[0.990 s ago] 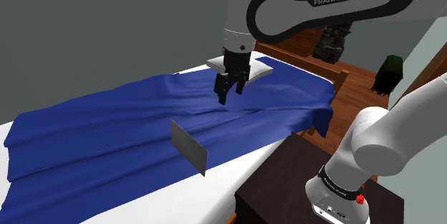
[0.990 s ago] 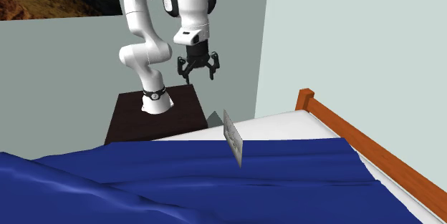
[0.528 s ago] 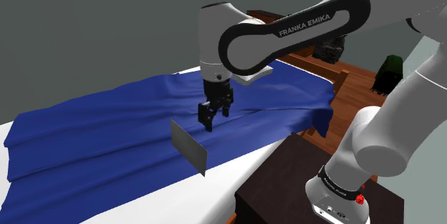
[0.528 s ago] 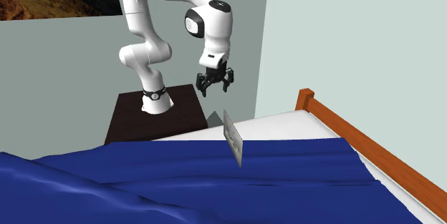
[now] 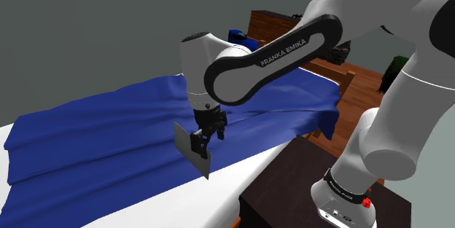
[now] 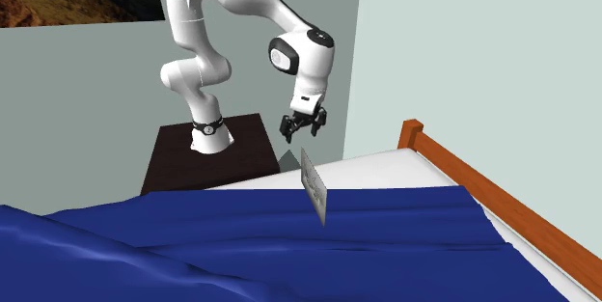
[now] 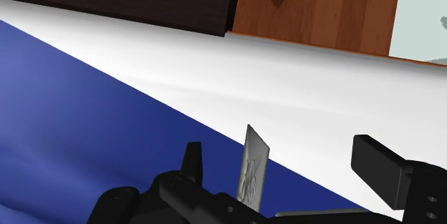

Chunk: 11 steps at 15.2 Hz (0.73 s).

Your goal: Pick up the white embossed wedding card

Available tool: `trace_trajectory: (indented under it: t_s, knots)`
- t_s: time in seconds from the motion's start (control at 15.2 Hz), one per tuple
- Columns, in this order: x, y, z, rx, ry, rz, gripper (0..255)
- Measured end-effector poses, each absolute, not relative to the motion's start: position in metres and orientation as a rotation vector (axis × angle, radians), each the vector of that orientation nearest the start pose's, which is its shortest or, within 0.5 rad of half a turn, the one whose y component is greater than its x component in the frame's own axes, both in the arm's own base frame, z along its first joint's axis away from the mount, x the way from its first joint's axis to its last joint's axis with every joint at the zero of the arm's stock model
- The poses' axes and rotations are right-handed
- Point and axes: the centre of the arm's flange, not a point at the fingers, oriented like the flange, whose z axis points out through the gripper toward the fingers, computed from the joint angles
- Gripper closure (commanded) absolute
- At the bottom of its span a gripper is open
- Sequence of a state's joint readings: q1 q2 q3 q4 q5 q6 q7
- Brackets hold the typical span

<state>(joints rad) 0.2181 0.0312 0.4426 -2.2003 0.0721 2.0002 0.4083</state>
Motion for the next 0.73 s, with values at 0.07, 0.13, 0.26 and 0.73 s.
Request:
trace_trajectory:
  t_s: [0.07, 0.13, 0.26, 0.73]
  knots:
    - [0.398, 0.314, 0.349, -3.153, -0.342, 0.375, 0]
    - [0.398, 0.315, 0.343, -3.153, -0.343, 0.376, 0]
    - [0.399, 0.315, 0.332, -3.153, -0.343, 0.376, 0]
    - [0.399, 0.314, 0.325, -3.152, -0.343, 0.375, 255]
